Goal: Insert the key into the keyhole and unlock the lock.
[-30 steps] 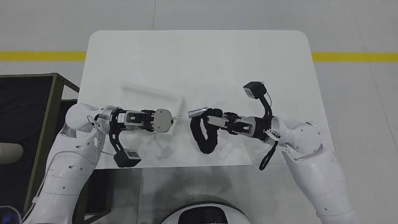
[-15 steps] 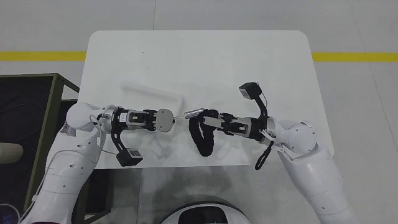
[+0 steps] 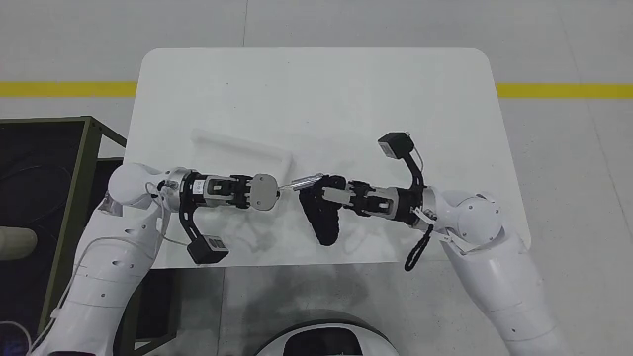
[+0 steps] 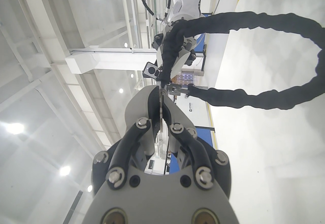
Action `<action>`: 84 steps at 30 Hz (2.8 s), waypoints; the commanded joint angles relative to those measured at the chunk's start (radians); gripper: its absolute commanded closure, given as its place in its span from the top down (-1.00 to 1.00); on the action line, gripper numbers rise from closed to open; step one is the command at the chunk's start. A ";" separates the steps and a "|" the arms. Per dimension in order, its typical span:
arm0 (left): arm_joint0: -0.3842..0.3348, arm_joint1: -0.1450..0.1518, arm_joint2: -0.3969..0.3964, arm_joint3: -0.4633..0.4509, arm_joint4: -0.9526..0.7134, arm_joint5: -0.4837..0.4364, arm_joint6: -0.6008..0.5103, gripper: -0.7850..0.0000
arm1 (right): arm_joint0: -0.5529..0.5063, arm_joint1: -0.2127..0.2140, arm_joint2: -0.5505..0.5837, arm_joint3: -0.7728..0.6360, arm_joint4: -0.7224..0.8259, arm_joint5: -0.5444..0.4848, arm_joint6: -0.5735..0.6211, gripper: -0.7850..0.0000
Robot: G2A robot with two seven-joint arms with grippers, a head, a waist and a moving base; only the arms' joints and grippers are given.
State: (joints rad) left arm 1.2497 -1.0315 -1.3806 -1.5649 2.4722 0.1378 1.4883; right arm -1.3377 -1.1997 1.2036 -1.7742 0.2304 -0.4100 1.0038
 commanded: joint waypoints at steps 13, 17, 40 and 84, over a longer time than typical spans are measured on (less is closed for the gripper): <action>0.005 0.005 0.008 -0.005 -0.041 0.013 0.014 -1.00 | 0.009 0.001 -0.017 0.024 0.079 0.014 0.024 -1.00; 0.006 0.007 0.009 -0.006 -0.048 0.018 0.019 -1.00 | 0.013 0.001 -0.021 0.030 0.092 0.015 0.040 -1.00; 0.018 0.017 0.031 -0.031 -0.029 0.012 0.035 -1.00 | 0.024 0.013 -0.011 -0.005 0.039 -0.007 0.093 -1.00; 0.052 0.030 -0.032 -0.030 -0.146 0.084 -0.064 1.00 | 0.026 0.020 0.011 0.032 0.125 -0.007 0.015 -1.00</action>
State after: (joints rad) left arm 1.2995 -1.0019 -1.4117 -1.5917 2.3205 0.2215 1.4203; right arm -1.3109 -1.1813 1.2082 -1.7409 0.3645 -0.4170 1.0222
